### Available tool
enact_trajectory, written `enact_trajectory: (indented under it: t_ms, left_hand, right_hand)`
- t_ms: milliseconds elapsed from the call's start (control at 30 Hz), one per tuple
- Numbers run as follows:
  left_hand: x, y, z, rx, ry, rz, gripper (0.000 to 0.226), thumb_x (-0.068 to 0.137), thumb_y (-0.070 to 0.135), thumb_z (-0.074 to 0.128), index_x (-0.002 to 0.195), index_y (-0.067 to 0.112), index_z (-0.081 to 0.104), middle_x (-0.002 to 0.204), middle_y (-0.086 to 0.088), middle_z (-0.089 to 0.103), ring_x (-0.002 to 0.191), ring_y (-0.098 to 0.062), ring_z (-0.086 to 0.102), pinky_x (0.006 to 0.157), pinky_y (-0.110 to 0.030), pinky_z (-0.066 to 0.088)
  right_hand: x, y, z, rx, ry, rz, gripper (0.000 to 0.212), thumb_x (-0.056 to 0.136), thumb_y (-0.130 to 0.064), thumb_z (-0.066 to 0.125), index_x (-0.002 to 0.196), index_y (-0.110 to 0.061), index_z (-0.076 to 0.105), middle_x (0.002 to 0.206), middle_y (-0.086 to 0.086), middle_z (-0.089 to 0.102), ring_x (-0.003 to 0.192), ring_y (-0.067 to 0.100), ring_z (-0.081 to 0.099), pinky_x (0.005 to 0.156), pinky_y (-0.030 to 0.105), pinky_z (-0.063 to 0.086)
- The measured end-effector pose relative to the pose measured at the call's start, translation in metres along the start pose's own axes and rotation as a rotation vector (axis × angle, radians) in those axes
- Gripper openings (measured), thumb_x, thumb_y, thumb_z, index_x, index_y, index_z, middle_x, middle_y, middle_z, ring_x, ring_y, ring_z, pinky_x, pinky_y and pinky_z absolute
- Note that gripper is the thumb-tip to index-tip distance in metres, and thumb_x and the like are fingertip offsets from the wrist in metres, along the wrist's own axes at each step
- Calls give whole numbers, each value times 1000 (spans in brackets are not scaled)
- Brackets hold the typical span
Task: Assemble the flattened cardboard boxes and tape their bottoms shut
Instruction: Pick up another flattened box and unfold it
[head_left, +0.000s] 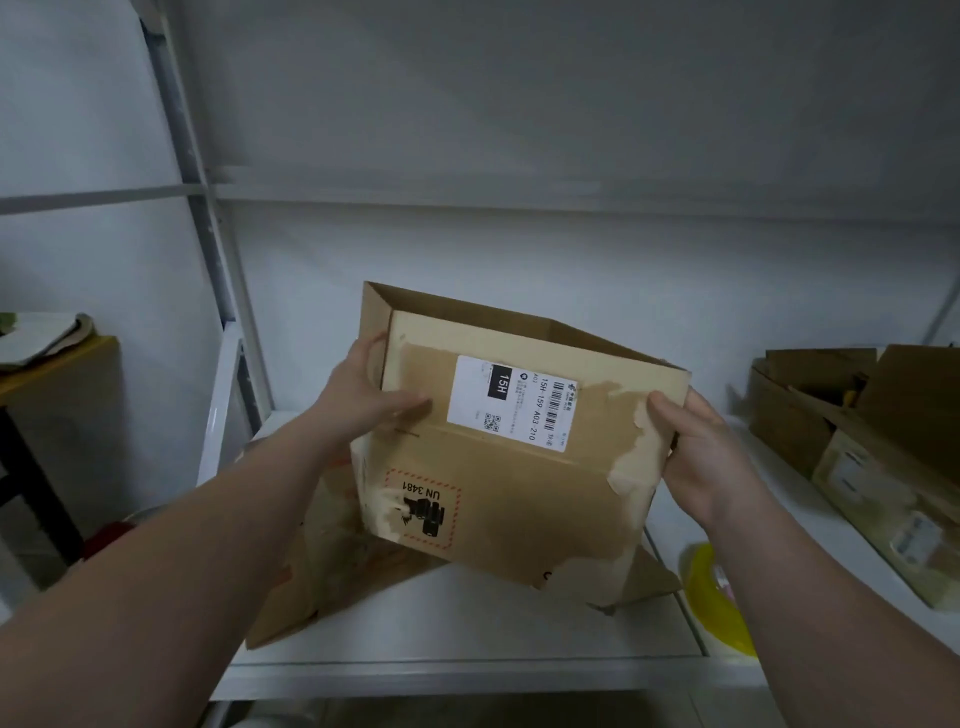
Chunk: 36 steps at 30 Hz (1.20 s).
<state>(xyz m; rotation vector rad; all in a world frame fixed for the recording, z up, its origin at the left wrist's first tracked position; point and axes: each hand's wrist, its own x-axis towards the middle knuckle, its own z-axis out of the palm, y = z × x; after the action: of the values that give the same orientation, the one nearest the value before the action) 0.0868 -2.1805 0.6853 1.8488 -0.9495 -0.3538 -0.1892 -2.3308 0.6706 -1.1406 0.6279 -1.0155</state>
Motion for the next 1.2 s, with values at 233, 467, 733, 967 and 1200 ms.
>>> enact_trajectory:
  t_ms: [233,467,733,967,1200]
  left_hand:
    - [3,7,-3,-94,7,118,65,77,29,77,130,31,40,119,11,47,111,-20,50,86,-36,51]
    - [1,3,-20,-59,-163,226,26,81,20,73,76,19,48,103,-8,67,99,-28,63,82,-47,56]
    - [-14,-13,-42,-376,-539,97,60,42,44,93,69,15,48,67,-1,52,61,-11,54,51,-20,47]
    - [-27,-43,-45,-586,-566,-102,74,37,37,96,102,14,67,99,-6,68,89,-19,67,75,-28,57]
    - [-31,-46,-36,-517,-290,-244,62,80,66,44,122,25,63,115,-3,59,119,-26,50,104,-42,34]
  right_hand:
    - [-1,-5,-3,-58,-156,44,55,92,4,49,129,-35,56,110,0,68,103,20,65,91,37,50]
    - [-6,-15,-8,-201,-280,117,52,80,3,60,119,-30,64,116,14,66,98,29,66,86,38,51]
    - [-13,-30,-21,-212,-665,430,94,49,-22,93,133,-33,52,129,10,61,118,30,59,84,33,55]
    - [-10,-16,-6,-189,-672,428,97,41,-30,96,130,-23,55,128,10,60,113,32,60,86,38,55]
    - [-15,-12,-4,-161,-554,440,81,49,-44,90,123,-23,65,127,9,63,114,27,61,86,38,52]
